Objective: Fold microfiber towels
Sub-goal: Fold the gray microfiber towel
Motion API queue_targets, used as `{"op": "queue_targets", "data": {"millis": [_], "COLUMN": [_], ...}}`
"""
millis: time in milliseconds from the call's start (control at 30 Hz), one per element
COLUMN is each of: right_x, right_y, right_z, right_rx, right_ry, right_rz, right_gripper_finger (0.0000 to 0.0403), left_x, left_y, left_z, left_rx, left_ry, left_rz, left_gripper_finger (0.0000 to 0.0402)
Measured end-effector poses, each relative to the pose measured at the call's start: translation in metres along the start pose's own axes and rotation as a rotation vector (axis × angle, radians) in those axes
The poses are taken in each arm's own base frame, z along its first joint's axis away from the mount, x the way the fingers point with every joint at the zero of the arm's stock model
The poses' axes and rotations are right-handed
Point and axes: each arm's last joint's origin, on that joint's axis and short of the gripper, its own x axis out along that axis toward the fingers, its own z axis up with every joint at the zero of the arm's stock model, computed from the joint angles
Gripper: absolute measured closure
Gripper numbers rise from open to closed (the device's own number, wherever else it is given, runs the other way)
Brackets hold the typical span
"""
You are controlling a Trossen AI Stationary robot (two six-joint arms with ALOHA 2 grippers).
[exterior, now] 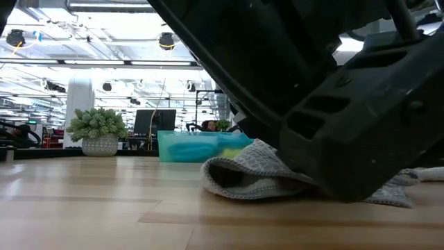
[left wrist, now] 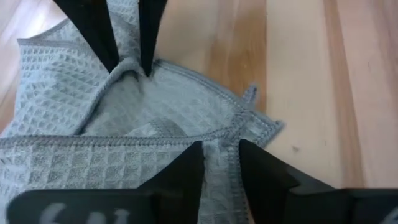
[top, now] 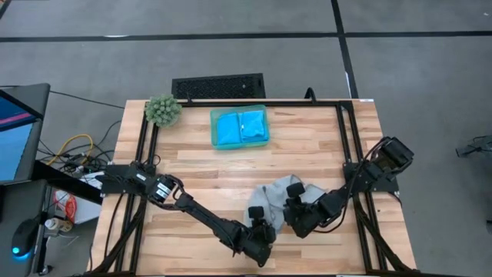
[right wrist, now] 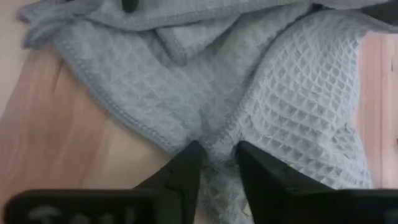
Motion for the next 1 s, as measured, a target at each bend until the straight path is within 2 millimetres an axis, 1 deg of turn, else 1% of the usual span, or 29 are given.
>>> {"op": "queue_targets", "data": {"millis": [233,300,467,567,667,733,800,900,1000], "right_x": [-0.005,-0.006,-0.011,-0.015,-0.024,-0.033,-0.043,-0.056,-0.066], "right_y": [0.002,0.002,0.003,0.004,0.002,-0.001,-0.005,-0.015,-0.023], "right_z": [0.008,0.011,0.021,0.028,0.037,0.043,0.049,0.053,0.054], "right_rx": [-0.033,-0.033,-0.017,-0.016,-0.036,-0.041,-0.025,0.018,0.055], "right_ry": [-0.012,-0.019,-0.044,-0.065,-0.082,-0.104,-0.140,-0.178,-0.204], "right_rz": [0.005,0.009,0.011,0.010,0.011,0.010,0.017,0.018,0.028], "right_gripper_finger": [0.0382,0.0392,0.0372,0.0383,0.0395,0.0394,0.0382,0.0359,0.0356], "left_x": [-0.008,-0.012,-0.027,-0.037,-0.054,-0.067,-0.081,-0.105,-0.130], "left_y": [-0.007,-0.008,-0.010,-0.011,-0.010,-0.010,-0.010,-0.010,-0.009], "left_z": [-0.001,0.000,0.004,0.010,0.020,0.024,0.029,0.034,0.037], "left_rx": [0.020,0.016,0.016,0.020,0.035,0.051,0.062,0.088,0.092], "left_ry": [0.005,0.002,0.007,0.007,0.004,0.010,0.012,0.016,0.014], "left_rz": [-0.013,-0.014,0.016,0.033,0.062,0.100,0.138,0.211,0.262], "left_gripper_finger": [0.0349,0.0358,0.0381,0.0395,0.0398,0.0396,0.0394,0.0394,0.0395]}}
